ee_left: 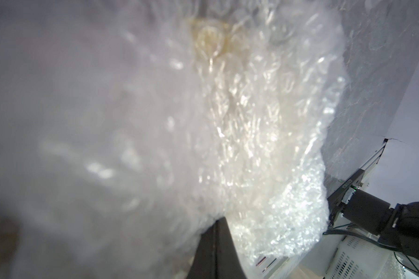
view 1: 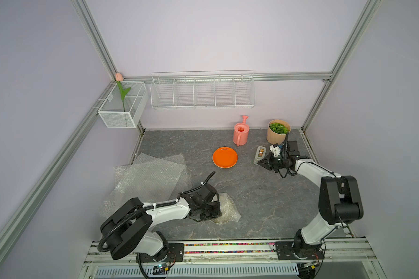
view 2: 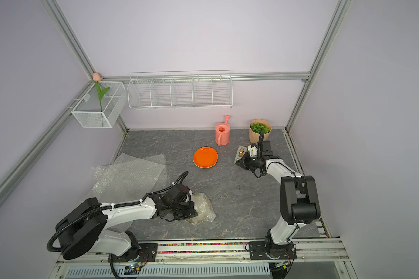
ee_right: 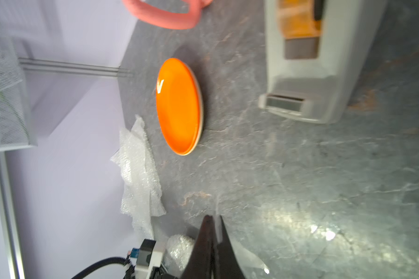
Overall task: Wrap dinner plates in bubble wrap
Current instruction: Tear off the tape using the Tape Cutter, then stick the tape on the bubble wrap.
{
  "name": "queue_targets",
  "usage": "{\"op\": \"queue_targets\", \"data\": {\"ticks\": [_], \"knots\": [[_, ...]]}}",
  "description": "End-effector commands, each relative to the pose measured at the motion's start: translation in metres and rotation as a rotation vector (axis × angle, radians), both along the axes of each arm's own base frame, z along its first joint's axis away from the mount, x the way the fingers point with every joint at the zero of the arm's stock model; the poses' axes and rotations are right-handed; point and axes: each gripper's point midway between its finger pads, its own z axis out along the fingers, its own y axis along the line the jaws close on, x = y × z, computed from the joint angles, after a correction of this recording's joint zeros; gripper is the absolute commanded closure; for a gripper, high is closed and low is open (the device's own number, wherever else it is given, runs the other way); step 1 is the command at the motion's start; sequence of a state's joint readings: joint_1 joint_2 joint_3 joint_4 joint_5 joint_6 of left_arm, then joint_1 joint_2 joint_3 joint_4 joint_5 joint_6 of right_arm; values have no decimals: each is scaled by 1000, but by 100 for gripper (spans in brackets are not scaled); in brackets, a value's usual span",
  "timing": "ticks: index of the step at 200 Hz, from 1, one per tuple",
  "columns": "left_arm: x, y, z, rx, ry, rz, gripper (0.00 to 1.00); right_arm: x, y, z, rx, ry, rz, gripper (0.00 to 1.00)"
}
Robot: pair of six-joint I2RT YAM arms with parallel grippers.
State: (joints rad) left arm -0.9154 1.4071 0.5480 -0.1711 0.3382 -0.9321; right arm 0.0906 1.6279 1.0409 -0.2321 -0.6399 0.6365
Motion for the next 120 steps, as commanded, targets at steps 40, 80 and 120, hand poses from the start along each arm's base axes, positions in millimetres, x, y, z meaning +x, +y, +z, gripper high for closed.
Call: {"op": "queue_targets", "data": {"ticks": [40, 80, 120], "knots": [[-12, 21, -27, 38, 43, 27, 100, -75, 22, 66, -10, -89, 108, 93], [-13, 17, -26, -8, 25, 17, 100, -134, 38, 93, -36, -123, 174, 93], [-10, 15, -24, -16, -2, -3, 100, -199, 61, 107, -47, -136, 264, 93]]}}
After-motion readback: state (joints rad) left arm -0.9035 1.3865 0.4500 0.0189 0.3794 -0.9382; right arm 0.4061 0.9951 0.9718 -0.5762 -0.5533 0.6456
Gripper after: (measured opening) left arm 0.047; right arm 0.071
